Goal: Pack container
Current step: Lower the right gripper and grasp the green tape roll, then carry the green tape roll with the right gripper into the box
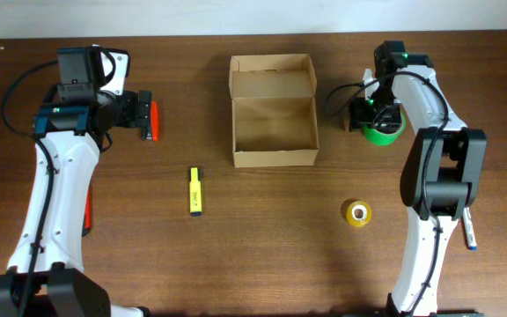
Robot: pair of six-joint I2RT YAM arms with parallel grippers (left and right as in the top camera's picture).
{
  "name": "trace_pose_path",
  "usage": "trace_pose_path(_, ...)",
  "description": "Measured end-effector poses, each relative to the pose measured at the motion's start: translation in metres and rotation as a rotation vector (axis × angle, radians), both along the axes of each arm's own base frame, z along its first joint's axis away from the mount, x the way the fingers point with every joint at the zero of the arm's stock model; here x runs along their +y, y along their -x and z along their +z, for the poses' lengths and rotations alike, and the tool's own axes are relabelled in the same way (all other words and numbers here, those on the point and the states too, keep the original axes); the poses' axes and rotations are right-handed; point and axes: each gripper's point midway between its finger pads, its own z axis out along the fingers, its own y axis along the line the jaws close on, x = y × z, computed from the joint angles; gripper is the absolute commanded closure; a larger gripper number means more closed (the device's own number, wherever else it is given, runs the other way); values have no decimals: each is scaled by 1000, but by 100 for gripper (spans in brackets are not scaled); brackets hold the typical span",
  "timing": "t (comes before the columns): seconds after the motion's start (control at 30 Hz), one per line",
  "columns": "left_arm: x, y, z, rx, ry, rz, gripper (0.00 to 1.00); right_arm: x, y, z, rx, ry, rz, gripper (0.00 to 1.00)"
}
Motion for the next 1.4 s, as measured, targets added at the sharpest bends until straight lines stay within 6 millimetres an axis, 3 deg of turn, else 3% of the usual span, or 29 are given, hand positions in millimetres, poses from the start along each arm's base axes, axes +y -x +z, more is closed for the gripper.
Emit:
trace_pose_path(0.1, 0, 0, 0, 0, 0, 0, 0, -1, 0, 0, 0, 5, -4, 67)
trace_pose_path(0.2, 0, 0, 0, 0, 0, 0, 1, -2, 0, 0, -2, 9, 2, 93)
trace_pose_path(0.23, 0, 0, 0, 0, 0, 0, 0, -2, 0, 0, -2, 11, 6, 96)
trace_pose_path(0.77, 0, 0, 0, 0, 0, 0, 0, -1, 7, 8, 35, 1, 0, 96)
trace_pose_path(0.93, 0, 0, 0, -1, 0, 0, 1, -1, -9, 49, -21, 2, -1, 96)
trace_pose_path(1.1, 0, 0, 0, 0, 0, 0, 0, 0, -32, 116, -156, -4, 0, 96)
trace_pose_path(1.27, 0, 0, 0, -1, 0, 0, 0, 3, -39, 168, -264, -15, 7, 96)
trace_pose_path(1.4, 0, -3, 2, -14, -1, 0, 0, 15, -40, 197, -337, -35, 56, 96)
